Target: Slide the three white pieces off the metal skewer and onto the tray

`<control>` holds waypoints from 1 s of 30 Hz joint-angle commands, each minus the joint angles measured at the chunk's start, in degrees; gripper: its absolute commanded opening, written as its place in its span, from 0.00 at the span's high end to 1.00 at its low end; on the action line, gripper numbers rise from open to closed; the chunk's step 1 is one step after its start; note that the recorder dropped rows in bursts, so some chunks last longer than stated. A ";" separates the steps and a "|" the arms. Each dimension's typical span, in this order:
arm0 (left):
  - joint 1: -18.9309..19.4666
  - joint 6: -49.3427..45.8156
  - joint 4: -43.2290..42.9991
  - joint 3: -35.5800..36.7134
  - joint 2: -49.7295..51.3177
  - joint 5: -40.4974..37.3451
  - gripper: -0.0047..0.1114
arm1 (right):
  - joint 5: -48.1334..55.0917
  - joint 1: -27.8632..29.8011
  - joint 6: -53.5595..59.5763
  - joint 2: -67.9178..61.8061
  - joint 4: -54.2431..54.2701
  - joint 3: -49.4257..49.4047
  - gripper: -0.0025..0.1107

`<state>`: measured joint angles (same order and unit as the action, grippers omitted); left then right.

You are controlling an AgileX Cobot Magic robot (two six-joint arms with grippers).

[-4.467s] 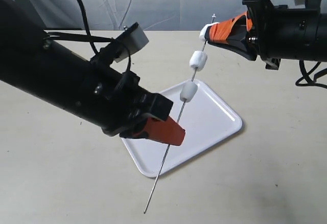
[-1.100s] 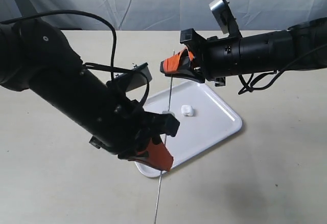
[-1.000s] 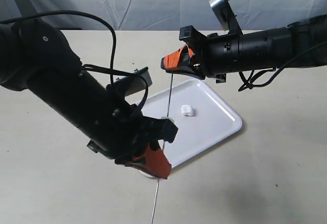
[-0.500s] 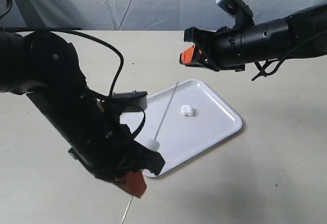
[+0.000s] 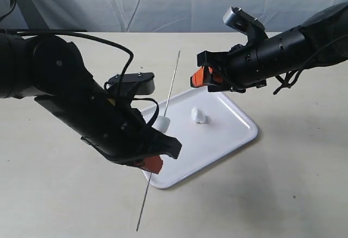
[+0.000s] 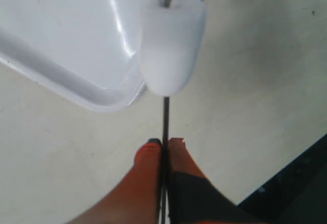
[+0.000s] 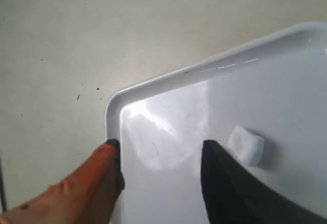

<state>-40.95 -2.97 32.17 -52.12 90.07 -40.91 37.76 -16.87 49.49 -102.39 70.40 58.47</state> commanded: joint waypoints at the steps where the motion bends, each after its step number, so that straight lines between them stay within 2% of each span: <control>1: 0.66 0.84 1.41 0.12 -0.02 3.25 0.96 | 3.16 0.26 -0.27 0.01 1.07 0.28 0.56; 5: 6.30 0.89 7.60 0.12 1.32 1.10 0.96 | 7.58 0.26 -0.27 0.28 6.35 0.28 0.56; 10: 11.49 -6.80 16.71 0.12 2.45 -1.73 0.96 | 12.00 0.26 -0.39 0.94 8.72 0.16 0.56; 15: 12.81 -23.57 36.26 -0.01 4.55 -4.93 0.96 | 14.47 0.16 -0.15 0.94 10.10 0.16 0.56; 17: 12.81 -27.12 40.41 -0.01 5.66 -6.18 0.96 | 15.37 0.16 -0.03 0.94 10.20 0.16 0.56; 30: 12.81 -31.88 46.53 -0.86 7.42 -7.28 0.96 | 19.51 0.16 1.14 0.94 10.93 0.16 0.56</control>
<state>-28.51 -33.85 76.70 -52.01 97.27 -47.79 56.61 -16.87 50.05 -102.00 81.43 58.47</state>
